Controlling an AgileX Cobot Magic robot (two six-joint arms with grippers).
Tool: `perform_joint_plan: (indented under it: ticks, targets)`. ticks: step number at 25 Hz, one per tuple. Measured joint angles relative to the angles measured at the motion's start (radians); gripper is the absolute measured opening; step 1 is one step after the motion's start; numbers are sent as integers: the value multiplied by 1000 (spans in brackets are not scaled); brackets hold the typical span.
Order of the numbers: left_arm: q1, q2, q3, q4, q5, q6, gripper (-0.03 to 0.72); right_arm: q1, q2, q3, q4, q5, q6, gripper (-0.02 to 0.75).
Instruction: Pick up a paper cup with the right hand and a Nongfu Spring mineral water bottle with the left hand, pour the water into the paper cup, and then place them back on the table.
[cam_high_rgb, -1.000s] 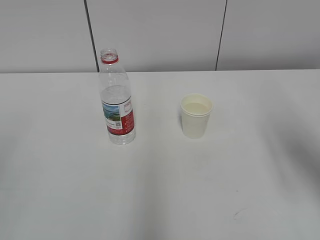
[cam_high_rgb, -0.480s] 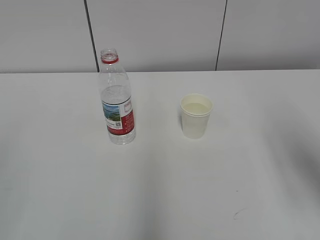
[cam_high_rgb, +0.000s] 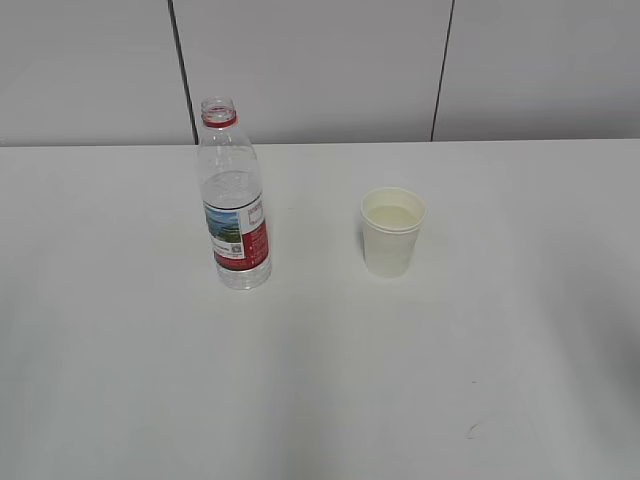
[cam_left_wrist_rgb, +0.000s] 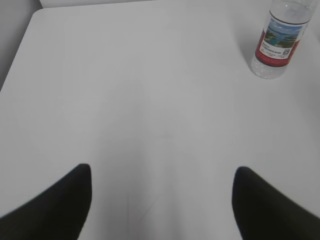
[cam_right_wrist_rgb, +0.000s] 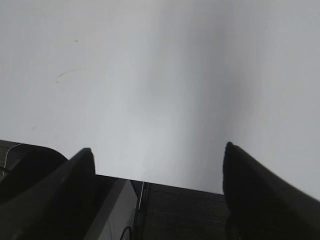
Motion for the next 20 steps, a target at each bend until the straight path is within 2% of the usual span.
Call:
perform_joint_plan:
  ticks: [12, 20]
  targets:
    - [-20, 0, 0, 0, 0, 0, 519, 0, -244, 286, 0, -72, -2, 583]
    - [-21, 0, 0, -1, 0, 0, 519, 0, -361, 352, 0, -93, -2, 583]
